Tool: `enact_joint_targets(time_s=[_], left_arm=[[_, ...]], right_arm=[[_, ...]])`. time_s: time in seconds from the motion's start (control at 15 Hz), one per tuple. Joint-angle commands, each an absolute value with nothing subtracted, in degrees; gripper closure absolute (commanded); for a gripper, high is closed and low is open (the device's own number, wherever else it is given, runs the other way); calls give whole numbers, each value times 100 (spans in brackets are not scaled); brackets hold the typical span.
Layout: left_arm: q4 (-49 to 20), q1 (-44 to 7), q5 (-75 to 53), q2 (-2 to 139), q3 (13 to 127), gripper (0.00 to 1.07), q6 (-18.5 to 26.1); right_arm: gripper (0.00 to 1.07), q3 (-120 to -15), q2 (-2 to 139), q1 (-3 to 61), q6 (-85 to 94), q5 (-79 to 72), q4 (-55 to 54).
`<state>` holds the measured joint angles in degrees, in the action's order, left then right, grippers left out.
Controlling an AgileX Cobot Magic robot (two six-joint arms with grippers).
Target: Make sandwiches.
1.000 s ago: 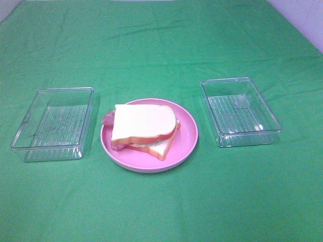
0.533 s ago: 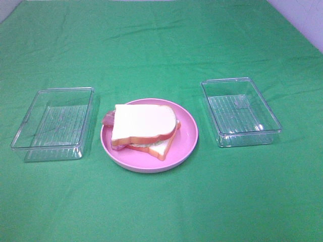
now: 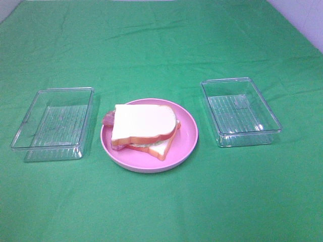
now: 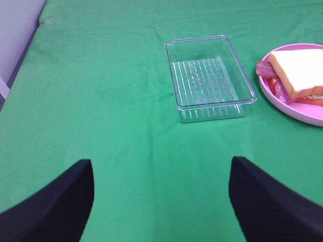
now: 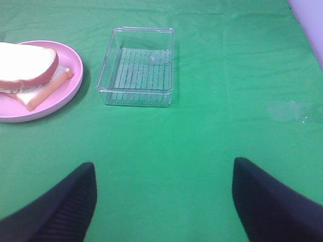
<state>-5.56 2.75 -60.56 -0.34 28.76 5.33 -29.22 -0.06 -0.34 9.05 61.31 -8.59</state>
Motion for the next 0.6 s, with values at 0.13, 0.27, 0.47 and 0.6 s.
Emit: enact_joint_targets(time_s=[0.13,0.27,0.47,0.6], left_arm=[[-613,298,-5999,-143,2871,35,527],[-613,298,-5999,-143,2871,35,527],[-613,298,-5999,-155,2871,35,527],[-613,298,-5999,-155,2871,35,527]], right_arm=[[37,-2911,-34,-74,957,6091,-888],[37,-2911,-120,-69,957,6085,-894],[37,-2911,-120,-63,945,6091,-894],[37,-2911,-120,-63,934,6091,-900]])
